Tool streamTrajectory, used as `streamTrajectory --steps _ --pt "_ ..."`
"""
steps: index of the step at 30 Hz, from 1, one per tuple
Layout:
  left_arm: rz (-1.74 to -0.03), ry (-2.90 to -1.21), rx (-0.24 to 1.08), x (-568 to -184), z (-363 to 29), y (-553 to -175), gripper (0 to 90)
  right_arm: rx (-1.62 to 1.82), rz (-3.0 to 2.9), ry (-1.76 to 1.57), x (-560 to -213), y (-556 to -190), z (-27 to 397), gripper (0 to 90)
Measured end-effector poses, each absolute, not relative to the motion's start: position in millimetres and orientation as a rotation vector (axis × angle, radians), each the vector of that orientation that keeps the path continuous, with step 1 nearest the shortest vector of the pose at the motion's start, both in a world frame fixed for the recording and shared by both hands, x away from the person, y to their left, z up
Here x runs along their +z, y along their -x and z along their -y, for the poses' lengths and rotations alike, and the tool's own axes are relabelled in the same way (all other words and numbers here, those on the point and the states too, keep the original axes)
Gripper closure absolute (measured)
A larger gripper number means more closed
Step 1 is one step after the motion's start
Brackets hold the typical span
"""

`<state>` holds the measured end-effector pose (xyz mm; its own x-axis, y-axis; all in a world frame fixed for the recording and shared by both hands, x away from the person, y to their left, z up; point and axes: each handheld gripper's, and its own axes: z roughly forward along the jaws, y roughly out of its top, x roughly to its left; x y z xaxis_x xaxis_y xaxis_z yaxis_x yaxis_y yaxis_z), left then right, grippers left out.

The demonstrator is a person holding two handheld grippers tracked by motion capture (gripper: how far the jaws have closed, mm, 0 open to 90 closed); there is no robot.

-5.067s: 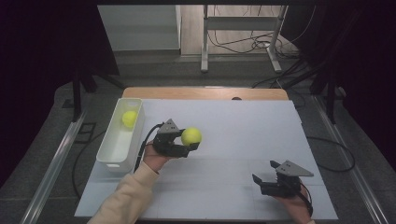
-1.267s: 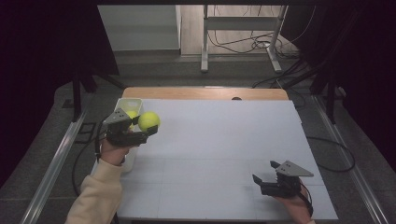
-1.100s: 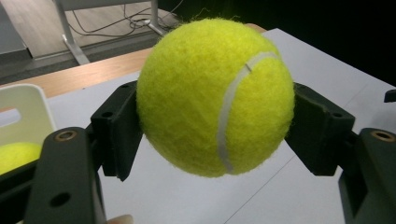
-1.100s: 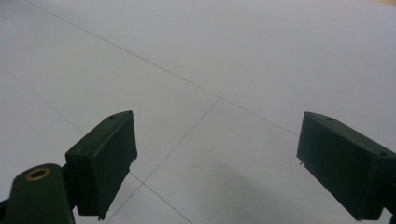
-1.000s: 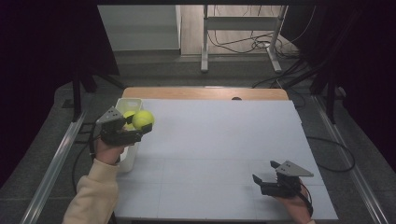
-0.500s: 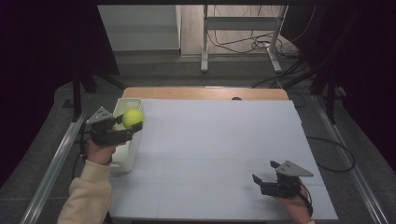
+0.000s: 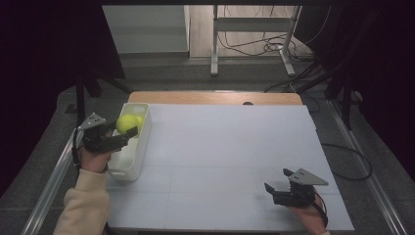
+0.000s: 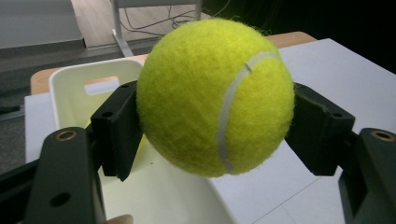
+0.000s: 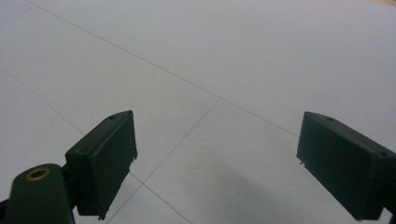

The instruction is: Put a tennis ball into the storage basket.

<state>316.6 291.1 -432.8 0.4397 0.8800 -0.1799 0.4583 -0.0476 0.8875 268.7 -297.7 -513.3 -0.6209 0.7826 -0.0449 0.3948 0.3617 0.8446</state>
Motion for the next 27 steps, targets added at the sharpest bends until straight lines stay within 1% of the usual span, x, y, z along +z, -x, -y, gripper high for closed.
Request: streamTrajectory --steps 8,27 --pt "-1.212 -1.680 0.514 -439.6 -300.1 -319.4 26.8 1.168 -2.185 -1.023 -513.5 -268.8 297.6 12.4" --pt "-1.290 -1.752 0.497 -451.7 -301.7 -327.5 26.7 1.167 -2.186 -1.023 -513.7 -268.9 297.7 12.4"
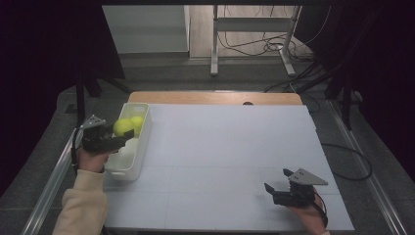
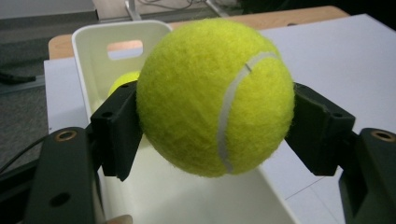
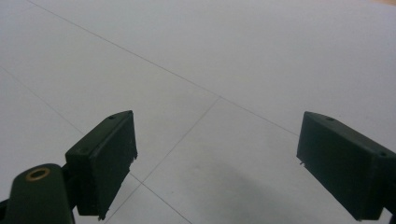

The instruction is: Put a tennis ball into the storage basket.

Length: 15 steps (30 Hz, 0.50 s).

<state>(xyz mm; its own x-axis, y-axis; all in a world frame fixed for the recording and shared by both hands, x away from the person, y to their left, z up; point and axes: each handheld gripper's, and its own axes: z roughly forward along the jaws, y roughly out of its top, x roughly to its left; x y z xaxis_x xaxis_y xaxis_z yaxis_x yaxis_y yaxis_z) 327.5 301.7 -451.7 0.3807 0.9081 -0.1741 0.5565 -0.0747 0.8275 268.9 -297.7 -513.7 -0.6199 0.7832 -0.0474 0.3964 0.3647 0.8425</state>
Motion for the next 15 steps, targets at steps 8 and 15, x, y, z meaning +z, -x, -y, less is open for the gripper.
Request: streamTrajectory --steps 8,15 --pt "-1.319 -1.809 0.470 -456.7 -299.8 -331.3 26.7 1.166 -2.187 -1.022 -513.7 -268.9 297.4 12.4" --pt "-1.328 -1.832 0.463 -458.1 -299.2 -332.3 26.6 1.166 -2.188 -1.022 -513.8 -269.1 297.6 12.4"
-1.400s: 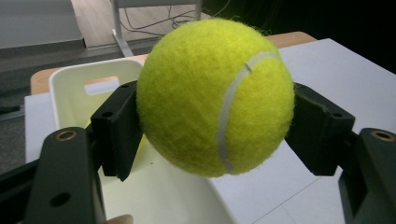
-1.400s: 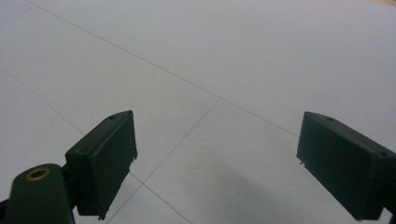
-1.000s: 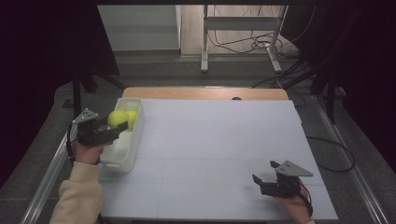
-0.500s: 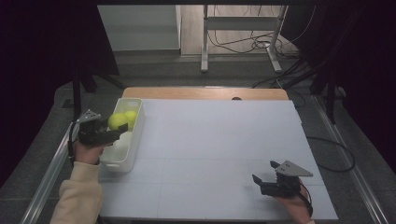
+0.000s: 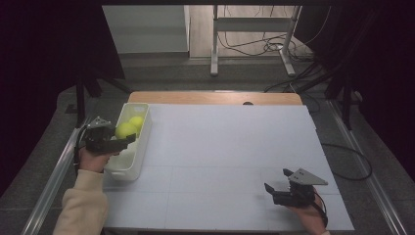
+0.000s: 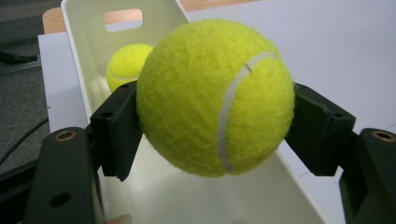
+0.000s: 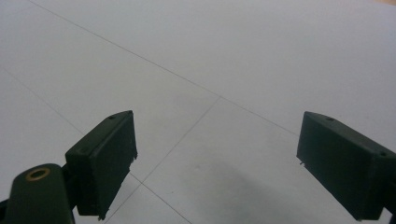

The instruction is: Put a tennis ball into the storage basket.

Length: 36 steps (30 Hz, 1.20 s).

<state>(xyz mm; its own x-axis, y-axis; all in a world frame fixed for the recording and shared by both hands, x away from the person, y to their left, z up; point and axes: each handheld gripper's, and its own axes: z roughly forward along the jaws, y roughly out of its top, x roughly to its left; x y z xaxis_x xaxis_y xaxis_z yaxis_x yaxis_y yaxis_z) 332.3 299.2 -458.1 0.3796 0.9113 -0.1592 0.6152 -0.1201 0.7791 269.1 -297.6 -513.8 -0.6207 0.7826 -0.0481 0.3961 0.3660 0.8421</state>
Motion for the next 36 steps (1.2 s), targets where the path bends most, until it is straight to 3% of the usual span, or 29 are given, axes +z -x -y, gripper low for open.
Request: streamTrajectory --steps 11,13,15,36 --pt "-1.334 -1.822 0.472 -458.4 -300.2 -332.6 25.4 1.168 -2.187 -1.022 -513.9 -269.1 297.6 12.4" --pt "-1.334 -1.796 0.485 -457.1 -300.6 -332.2 18.2 1.167 -2.187 -1.023 -514.0 -269.3 297.7 12.4" --pt "-1.321 -1.782 0.490 -454.7 -301.1 -330.5 16.7 1.169 -2.186 -1.023 -513.8 -269.2 297.7 12.4" --pt "-1.039 -1.796 0.454 -440.4 -262.6 -306.3 13.7 1.165 -2.181 -1.021 -512.9 -267.7 299.1 12.4"
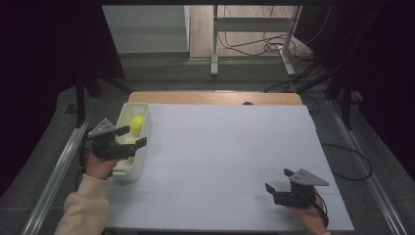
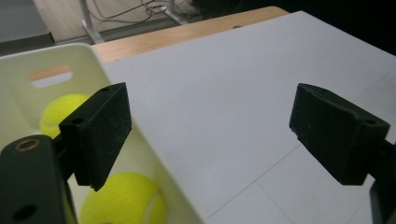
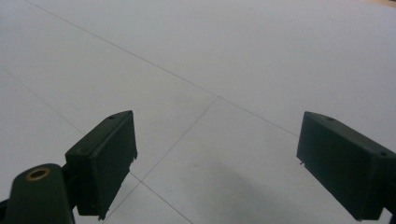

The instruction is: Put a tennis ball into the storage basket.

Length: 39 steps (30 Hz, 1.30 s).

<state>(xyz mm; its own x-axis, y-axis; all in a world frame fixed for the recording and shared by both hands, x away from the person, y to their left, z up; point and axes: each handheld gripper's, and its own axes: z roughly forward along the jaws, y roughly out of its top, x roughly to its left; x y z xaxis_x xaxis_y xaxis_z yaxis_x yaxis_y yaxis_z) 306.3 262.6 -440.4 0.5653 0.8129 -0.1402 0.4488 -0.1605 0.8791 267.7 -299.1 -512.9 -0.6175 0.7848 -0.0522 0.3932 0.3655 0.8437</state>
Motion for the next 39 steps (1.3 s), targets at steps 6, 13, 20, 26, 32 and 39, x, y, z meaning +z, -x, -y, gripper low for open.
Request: streamTrajectory --steps 6,13,20,26,32,39 --pt "-0.977 -1.806 0.415 -440.2 -245.1 -298.8 13.7 1.165 -2.180 -1.019 -512.9 -267.7 298.9 12.4" --pt "-0.932 -1.814 0.392 -442.6 -227.5 -291.2 14.0 1.171 -2.181 -1.017 -512.9 -267.6 299.2 12.4" --pt "-0.897 -1.833 0.349 -458.1 -209.6 -281.0 15.1 1.173 -2.182 -1.016 -513.0 -267.3 299.3 12.4" --pt "-0.879 -1.852 0.335 -464.5 -202.1 -272.8 15.1 1.177 -2.186 -1.009 -513.0 -266.8 299.2 12.4" --pt "-0.881 -1.862 0.319 -474.0 -199.7 -265.7 15.1 1.179 -2.187 -1.011 -513.3 -266.9 300.0 12.4" --pt "-0.873 -1.911 0.330 -485.9 -195.6 -256.3 15.4 1.195 -2.195 -0.993 -513.1 -265.6 298.9 12.4"
